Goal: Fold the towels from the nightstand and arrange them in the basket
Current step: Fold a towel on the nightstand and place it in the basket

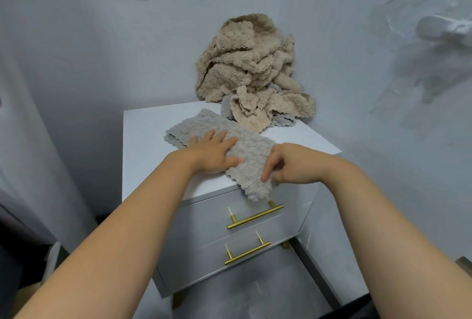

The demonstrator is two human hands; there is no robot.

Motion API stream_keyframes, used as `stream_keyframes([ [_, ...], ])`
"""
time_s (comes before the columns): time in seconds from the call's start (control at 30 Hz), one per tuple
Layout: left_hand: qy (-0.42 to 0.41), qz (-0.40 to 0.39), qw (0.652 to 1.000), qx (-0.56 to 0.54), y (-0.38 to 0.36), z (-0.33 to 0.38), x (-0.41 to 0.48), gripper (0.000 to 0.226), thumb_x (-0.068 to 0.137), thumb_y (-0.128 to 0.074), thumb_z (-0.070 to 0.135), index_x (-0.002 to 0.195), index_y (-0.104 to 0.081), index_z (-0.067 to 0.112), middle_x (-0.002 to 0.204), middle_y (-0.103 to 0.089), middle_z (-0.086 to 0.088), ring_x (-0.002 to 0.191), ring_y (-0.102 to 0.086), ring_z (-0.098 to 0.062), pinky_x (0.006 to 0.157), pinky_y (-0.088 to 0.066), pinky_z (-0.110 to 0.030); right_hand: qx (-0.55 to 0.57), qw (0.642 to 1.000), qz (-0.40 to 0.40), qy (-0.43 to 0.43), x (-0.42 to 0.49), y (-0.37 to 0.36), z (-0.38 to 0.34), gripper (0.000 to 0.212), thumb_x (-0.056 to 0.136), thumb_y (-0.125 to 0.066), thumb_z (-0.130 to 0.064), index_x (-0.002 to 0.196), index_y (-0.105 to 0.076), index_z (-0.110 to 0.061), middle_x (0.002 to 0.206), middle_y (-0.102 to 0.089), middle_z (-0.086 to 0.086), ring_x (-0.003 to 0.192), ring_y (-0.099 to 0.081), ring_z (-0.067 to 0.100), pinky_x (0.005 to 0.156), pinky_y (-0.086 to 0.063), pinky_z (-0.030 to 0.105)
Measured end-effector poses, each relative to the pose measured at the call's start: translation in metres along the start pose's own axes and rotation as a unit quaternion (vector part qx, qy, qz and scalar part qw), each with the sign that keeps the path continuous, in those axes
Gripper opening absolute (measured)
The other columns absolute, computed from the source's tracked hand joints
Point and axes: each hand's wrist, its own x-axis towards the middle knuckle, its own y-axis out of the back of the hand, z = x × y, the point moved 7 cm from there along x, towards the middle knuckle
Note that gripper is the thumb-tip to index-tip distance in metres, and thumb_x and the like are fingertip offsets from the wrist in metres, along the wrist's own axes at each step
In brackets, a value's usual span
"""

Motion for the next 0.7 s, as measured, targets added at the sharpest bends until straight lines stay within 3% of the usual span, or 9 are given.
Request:
stream_keyframes([
  [0.1,0.016,0.007,1.0,0.0,-0.005,0.003,-0.001,0.075,0.088,-0.024,0.072,0.15,0.001,0.038,0.16,0.011,0.005,0.146,0.012,-0.021,0.113,0.005,-0.06,0.001,0.991,0.119,-0.065,0.003,0.018,0.017,0.026,0.083,-0.051,0.0,0.085,-0.07,-0.019,0.077,-0.06,-0.01,0.073,-0.055,0.007,0.059,-0.042,0.018],
  [0.17,0.019,0.018,1.0,-0.008,-0.005,0.001,-0.001,0.074,0.087,-0.024,0.072,0.15,0.0,0.04,0.16,0.01,0.006,0.146,0.012,-0.02,0.112,0.007,-0.061,-0.054,0.984,0.152,-0.081,0.004,0.02,0.025,0.035,0.08,-0.049,0.002,0.104,-0.066,-0.019,0.102,-0.06,0.0,0.094,-0.054,0.019,0.075,-0.047,0.028],
  [0.27,0.01,0.034,0.999,-0.009,-0.003,-0.005,0.0,0.074,0.087,-0.025,0.072,0.15,-0.003,0.041,0.16,0.008,0.006,0.146,0.012,-0.022,0.112,0.006,-0.061,-0.125,0.99,0.021,-0.06,0.007,-0.005,0.03,0.068,0.083,-0.049,-0.001,0.144,-0.036,-0.026,0.148,-0.031,0.008,0.132,-0.031,0.03,0.108,-0.031,0.042],
  [0.33,0.013,0.057,0.998,-0.008,0.002,-0.011,-0.002,0.073,0.087,-0.028,0.07,0.15,-0.007,0.04,0.16,0.005,0.003,0.147,0.008,-0.024,0.112,0.003,-0.06,-0.129,0.991,-0.006,-0.045,0.007,-0.015,0.025,0.077,0.085,-0.049,-0.002,0.15,-0.019,-0.03,0.158,-0.015,0.005,0.14,-0.02,0.029,0.114,-0.022,0.04],
  [0.47,0.037,0.181,0.979,0.082,0.032,-0.015,-0.01,0.073,0.088,-0.046,0.062,0.149,-0.023,0.028,0.157,-0.015,-0.006,0.14,-0.016,-0.03,0.109,-0.02,-0.05,-0.101,0.989,0.109,0.005,0.013,-0.013,0.01,0.071,0.082,-0.051,0.002,0.145,-0.035,-0.027,0.144,-0.04,0.004,0.126,-0.036,0.026,0.101,-0.034,0.033],
  [0.57,0.041,0.256,0.957,0.129,0.052,-0.008,-0.017,0.054,0.089,-0.059,0.041,0.136,-0.044,0.02,0.135,-0.042,-0.008,0.123,-0.036,-0.029,0.095,-0.032,-0.04,-0.095,0.987,0.128,0.027,0.016,-0.012,0.004,0.063,0.081,-0.061,-0.002,0.138,-0.047,-0.023,0.132,-0.049,0.003,0.122,-0.04,0.023,0.097,-0.036,0.029],
  [0.63,-0.009,0.241,0.968,0.071,0.056,0.001,-0.018,0.03,0.09,-0.058,0.025,0.119,-0.059,0.017,0.114,-0.054,-0.004,0.11,-0.048,-0.025,0.085,-0.039,-0.035,-0.083,0.988,0.128,0.03,0.017,-0.008,0.006,0.053,0.082,-0.066,-0.009,0.132,-0.055,-0.023,0.125,-0.053,0.003,0.118,-0.043,0.022,0.095,-0.037,0.029],
  [0.7,-0.047,0.151,0.987,-0.003,0.05,0.01,-0.019,0.019,0.091,-0.058,0.027,0.107,-0.065,0.02,0.103,-0.061,0.001,0.099,-0.057,-0.018,0.081,-0.047,-0.032,-0.081,0.987,0.133,0.033,0.016,-0.005,0.009,0.045,0.083,-0.063,-0.01,0.126,-0.06,-0.024,0.12,-0.056,0.002,0.114,-0.044,0.022,0.093,-0.038,0.031],
])
